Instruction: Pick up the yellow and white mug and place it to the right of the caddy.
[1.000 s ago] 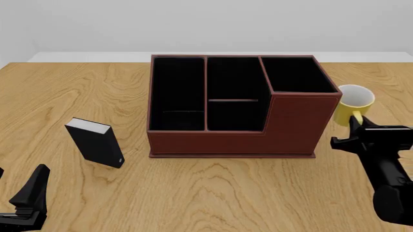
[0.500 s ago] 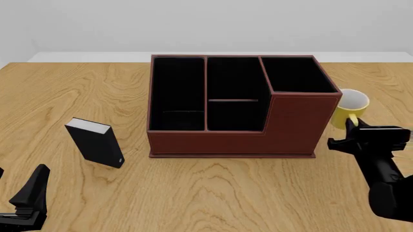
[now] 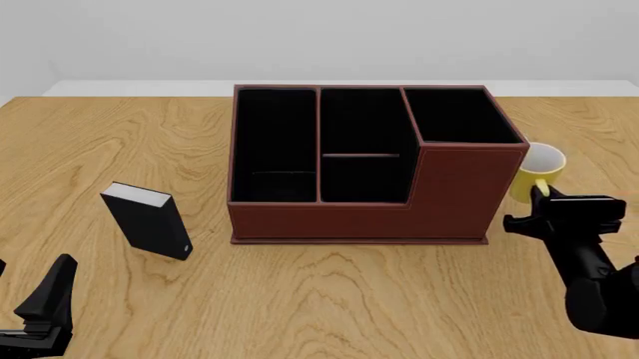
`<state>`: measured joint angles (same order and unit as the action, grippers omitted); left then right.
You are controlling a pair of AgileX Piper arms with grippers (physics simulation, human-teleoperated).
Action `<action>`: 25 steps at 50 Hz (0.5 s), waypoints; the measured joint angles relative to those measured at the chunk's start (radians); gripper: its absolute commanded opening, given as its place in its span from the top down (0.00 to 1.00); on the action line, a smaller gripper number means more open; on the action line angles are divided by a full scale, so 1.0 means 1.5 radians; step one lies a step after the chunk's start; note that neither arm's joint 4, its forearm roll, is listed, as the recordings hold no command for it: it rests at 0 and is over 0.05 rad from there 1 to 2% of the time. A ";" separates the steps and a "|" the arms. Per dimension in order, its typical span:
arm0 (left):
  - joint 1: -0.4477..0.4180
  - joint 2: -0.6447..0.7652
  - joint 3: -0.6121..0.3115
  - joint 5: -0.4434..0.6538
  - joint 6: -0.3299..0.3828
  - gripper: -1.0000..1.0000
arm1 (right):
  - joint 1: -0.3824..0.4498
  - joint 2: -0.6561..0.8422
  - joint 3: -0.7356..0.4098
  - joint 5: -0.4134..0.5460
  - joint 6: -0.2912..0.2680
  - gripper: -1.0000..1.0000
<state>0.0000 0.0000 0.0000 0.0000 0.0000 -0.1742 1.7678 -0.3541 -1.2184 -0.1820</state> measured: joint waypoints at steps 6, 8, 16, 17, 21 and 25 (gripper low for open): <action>0.000 0.000 0.000 0.000 0.000 0.00 | -0.001 0.008 -0.004 0.000 -0.001 1.00; 0.000 0.000 0.000 0.000 0.000 0.00 | -0.001 0.011 -0.005 0.000 -0.002 1.00; 0.000 0.000 0.000 0.000 0.000 0.00 | -0.002 0.024 -0.012 0.000 -0.004 1.00; 0.000 0.000 0.000 0.000 0.000 0.00 | -0.002 0.026 -0.012 0.000 -0.005 1.00; 0.000 0.000 0.000 0.000 0.000 0.00 | -0.003 0.033 -0.016 0.000 -0.005 1.00; 0.000 0.000 0.000 0.000 0.000 0.00 | -0.003 0.038 -0.018 0.000 -0.006 1.00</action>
<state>0.0000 0.0000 0.0000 0.0000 0.0000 -0.1793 1.8253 -0.3817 -1.2184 -0.1914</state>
